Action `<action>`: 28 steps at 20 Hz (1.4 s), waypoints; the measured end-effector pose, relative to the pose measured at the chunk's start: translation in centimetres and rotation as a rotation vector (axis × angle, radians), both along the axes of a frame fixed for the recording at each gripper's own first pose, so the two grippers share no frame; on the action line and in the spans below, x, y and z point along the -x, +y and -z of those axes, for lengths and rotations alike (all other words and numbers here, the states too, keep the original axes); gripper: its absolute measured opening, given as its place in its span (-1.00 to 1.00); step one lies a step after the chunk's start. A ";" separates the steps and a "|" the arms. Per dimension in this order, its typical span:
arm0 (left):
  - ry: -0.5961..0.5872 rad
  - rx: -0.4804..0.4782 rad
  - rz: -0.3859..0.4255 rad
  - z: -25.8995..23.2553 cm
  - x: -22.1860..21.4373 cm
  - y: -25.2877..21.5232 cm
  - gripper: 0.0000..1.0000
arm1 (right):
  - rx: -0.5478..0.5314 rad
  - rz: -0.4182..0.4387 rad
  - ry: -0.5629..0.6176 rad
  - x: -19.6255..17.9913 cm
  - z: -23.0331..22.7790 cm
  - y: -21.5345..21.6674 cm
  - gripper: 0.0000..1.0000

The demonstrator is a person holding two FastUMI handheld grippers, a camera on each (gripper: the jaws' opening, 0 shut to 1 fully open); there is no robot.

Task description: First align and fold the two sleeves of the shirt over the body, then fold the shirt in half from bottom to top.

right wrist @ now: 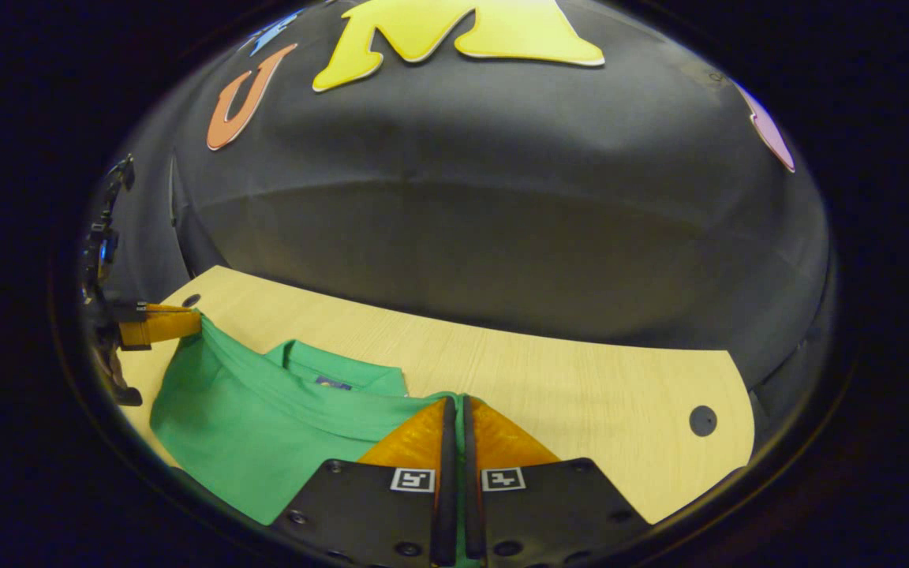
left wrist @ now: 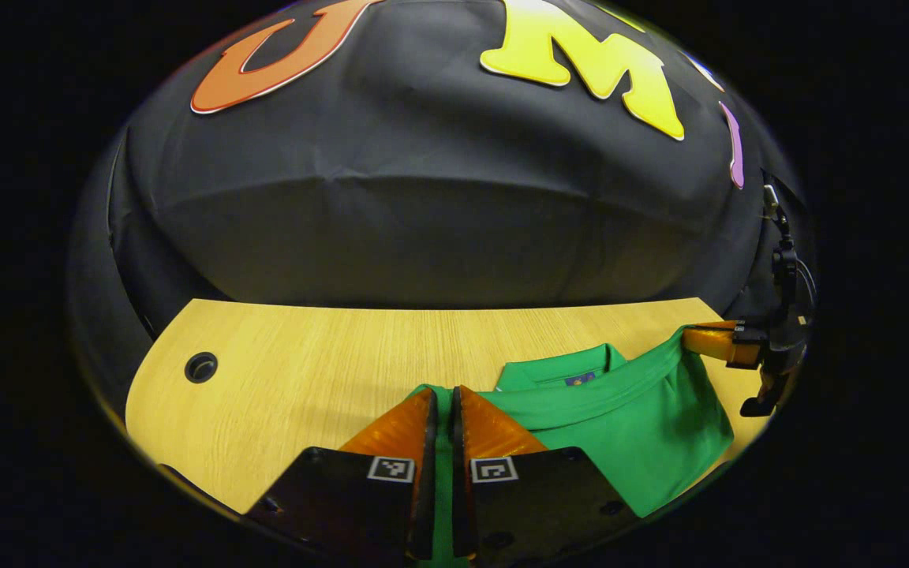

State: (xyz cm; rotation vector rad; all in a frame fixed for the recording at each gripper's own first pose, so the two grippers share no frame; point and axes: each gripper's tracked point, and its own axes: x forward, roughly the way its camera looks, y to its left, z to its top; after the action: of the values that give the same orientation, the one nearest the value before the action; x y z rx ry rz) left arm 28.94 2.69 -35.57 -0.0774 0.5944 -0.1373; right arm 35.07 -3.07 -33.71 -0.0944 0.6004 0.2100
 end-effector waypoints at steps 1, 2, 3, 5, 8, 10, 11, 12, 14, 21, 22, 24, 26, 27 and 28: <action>-0.010 0.002 -0.004 0.0 -0.3 -0.1 -0.69 | 0.002 0.010 -0.011 -0.4 0.0 0.0 -0.74; -0.015 -0.004 -0.009 0.0 -0.6 -0.2 -0.54 | 0.014 0.028 -0.017 -0.5 -0.1 -0.3 -0.70; -0.011 -0.035 -0.021 0.0 -0.3 0.2 -0.03 | 0.017 0.038 -0.024 -0.6 -0.3 -0.5 -0.58; -0.014 -0.065 -0.036 -1.2 0.1 0.4 0.99 | 0.006 0.044 -0.046 -0.3 -1.8 -0.4 -0.01; -0.077 -0.031 -0.061 -5.3 0.7 0.4 0.99 | 0.016 0.080 -0.119 0.7 -5.9 -1.0 0.87; -0.110 -0.027 -0.083 -8.0 1.9 0.9 0.98 | 0.009 0.094 -0.149 2.3 -8.7 -1.1 0.93; -0.132 -0.029 -0.101 -9.8 2.5 1.4 0.98 | 0.005 0.102 -0.171 3.1 -10.4 -1.1 0.93; -0.163 -0.027 -0.119 -11.9 3.1 1.8 0.99 | 0.003 0.110 -0.197 4.1 -12.2 -1.2 0.93; -0.229 -0.001 -0.133 -16.1 4.8 1.6 0.98 | -0.009 0.119 -0.249 6.6 -16.1 -0.9 0.92; -0.440 -0.061 -0.184 -30.2 14.0 3.1 0.96 | -0.021 0.171 -0.424 17.2 -29.0 -0.3 0.92; -0.460 -0.076 -0.187 -31.7 15.5 3.1 0.96 | -0.016 0.184 -0.450 19.0 -30.5 -0.5 0.92; -0.489 -0.073 -0.199 -34.2 19.1 2.7 0.96 | -0.022 0.228 -0.516 22.3 -33.6 -0.9 0.92; -0.500 -0.043 -0.197 -36.0 22.3 1.1 0.96 | -0.033 0.251 -0.562 25.8 -35.6 -0.9 0.92; -0.495 -0.033 -0.199 -36.2 23.9 0.7 0.96 | -0.035 0.257 -0.577 27.5 -36.2 -0.8 0.92; -0.496 -0.030 -0.184 -36.4 25.4 -0.1 0.97 | -0.037 0.256 -0.589 29.2 -36.7 -0.7 0.93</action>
State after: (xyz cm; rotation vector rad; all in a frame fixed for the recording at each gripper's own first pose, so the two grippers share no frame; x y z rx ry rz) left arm 3.58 2.63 0.86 -0.0652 0.0926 0.0334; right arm 5.91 -3.79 2.98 -0.0395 0.0184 -0.0589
